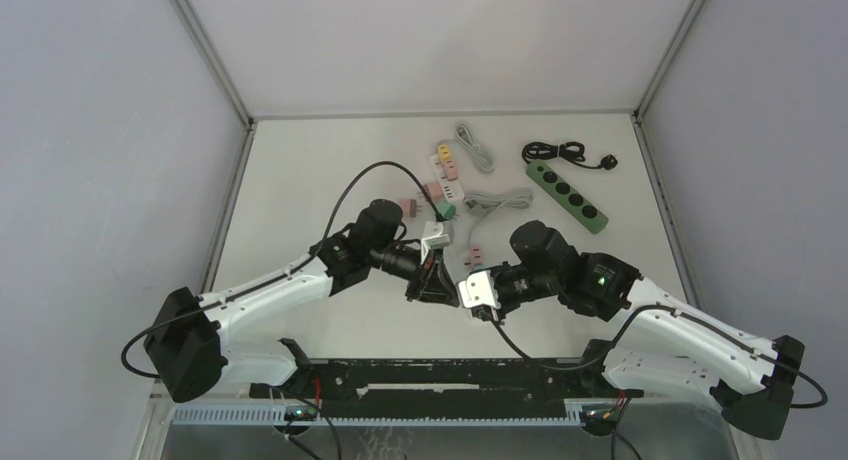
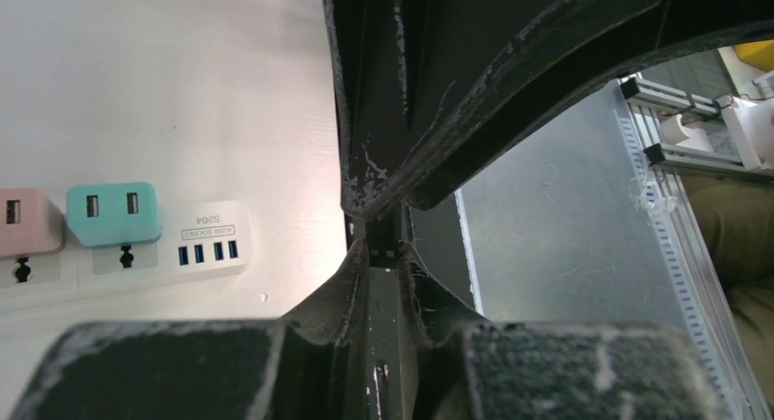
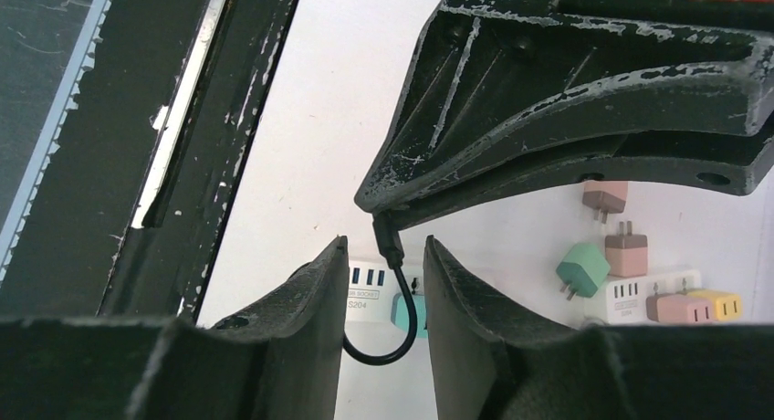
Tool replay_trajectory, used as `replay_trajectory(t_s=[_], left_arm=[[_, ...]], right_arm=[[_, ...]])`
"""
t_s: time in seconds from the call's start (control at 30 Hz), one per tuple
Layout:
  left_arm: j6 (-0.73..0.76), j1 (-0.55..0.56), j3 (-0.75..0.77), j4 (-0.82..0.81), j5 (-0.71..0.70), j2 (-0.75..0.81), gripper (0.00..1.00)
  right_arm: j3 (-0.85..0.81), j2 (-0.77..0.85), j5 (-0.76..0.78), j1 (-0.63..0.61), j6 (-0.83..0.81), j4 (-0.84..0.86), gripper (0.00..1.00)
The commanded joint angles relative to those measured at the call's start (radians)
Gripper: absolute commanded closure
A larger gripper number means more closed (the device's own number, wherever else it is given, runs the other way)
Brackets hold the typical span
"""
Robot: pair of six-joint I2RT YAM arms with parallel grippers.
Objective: Insert the plug
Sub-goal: Pick up the plug from the center of the board.
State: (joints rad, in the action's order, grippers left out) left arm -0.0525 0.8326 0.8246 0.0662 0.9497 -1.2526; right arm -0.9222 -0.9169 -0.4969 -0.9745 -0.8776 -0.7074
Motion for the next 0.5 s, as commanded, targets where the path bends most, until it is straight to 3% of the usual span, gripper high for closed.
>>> replay_trajectory(t_s=[0.0, 0.47], left_arm=[[-0.001, -0.001, 0.054, -0.045, 0.066, 0.009, 0.89], [-0.01, 0.003, 0.069, -0.05, 0.109, -0.021, 0.89]], right_arm=[[0.006, 0.014, 0.015, -0.008, -0.013, 0.048, 0.58], [0.005, -0.003, -0.003, -0.02, -0.028, 0.03, 0.69]])
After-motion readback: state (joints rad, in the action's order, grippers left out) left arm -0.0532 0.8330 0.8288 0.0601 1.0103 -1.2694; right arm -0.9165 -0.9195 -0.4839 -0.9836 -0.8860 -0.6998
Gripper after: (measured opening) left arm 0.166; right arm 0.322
